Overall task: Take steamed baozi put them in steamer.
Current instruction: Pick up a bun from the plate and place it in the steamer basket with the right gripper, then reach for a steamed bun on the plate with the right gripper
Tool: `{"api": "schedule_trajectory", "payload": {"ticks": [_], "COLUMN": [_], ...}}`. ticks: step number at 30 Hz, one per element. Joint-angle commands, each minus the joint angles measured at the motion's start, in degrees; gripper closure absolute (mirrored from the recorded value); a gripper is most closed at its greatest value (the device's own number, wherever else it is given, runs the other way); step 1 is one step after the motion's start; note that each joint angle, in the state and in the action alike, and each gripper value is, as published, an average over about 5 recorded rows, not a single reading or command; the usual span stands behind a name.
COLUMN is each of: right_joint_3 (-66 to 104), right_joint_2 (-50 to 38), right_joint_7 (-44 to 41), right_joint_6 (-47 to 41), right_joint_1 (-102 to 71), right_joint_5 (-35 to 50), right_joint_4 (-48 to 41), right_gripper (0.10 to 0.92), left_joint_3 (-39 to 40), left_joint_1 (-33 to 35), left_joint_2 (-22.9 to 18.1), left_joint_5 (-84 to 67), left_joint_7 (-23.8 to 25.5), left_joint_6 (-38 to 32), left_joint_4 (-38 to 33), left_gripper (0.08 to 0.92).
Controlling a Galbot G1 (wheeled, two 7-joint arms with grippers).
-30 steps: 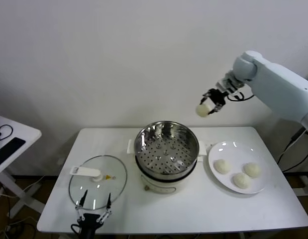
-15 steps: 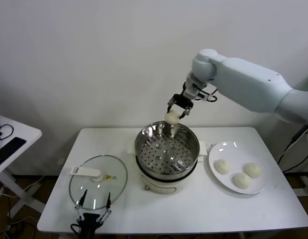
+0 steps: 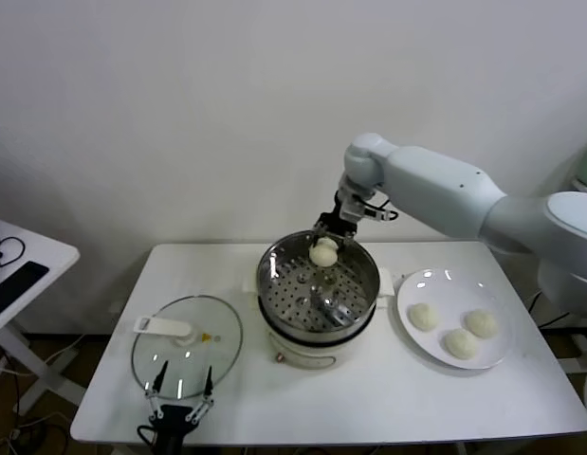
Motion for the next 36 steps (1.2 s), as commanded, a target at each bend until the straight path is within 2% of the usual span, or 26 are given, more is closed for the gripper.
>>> {"api": "schedule_trajectory", "payload": {"ticks": [1, 13, 21, 25, 27, 32, 36], "right_joint_3": [2.86, 4.32, 4.77, 3.88, 1.79, -11.57, -18.82], "right_joint_2": [3.15, 4.65, 3.94, 1.83, -0.07, -5.98, -11.06], "right_joint_7": [1.57, 3.68, 3.71, 2.71, 1.34, -2.07, -3.47], "right_joint_6": [3.8, 5.16, 5.4, 4.79, 3.32, -5.33, -13.66], "right_joint_1": [-3.51, -4.18, -3.71, -2.55, -0.66, 9.49, 15.22], "right_joint_5": [-5.85, -7.96, -7.18, -4.44, 0.13, 21.29, 31.21], "right_joint_4": [-5.24, -7.29, -6.4, -3.99, -2.55, -1.58, -0.82], "right_gripper": [0.425, 0.402, 0.225, 0.204, 0.206, 0.221, 0.225], "left_joint_3": [0.01, -0.1, -0.03, 0.05, 0.09, 0.18, 0.55], "left_joint_1": [-0.07, -0.44, -0.67, -0.57, -0.49, -0.51, -0.63], "left_joint_2": [0.04, 0.16, 0.14, 0.21, 0.23, 0.31, 0.24], "left_joint_5": [0.12, 0.29, 0.84, 0.99, 1.03, 1.31, 1.82], "left_joint_7": [-0.01, -0.05, -0.19, -0.18, -0.18, -0.16, -0.21], "left_joint_6": [-0.11, -0.47, -0.63, -0.62, -0.57, -0.5, -0.52], "left_joint_4": [0.32, 0.88, 1.3, 1.22, 1.13, 1.33, 1.49], "left_gripper": [0.177, 0.177, 0.177, 0.177, 0.177, 0.177, 0.177]}}
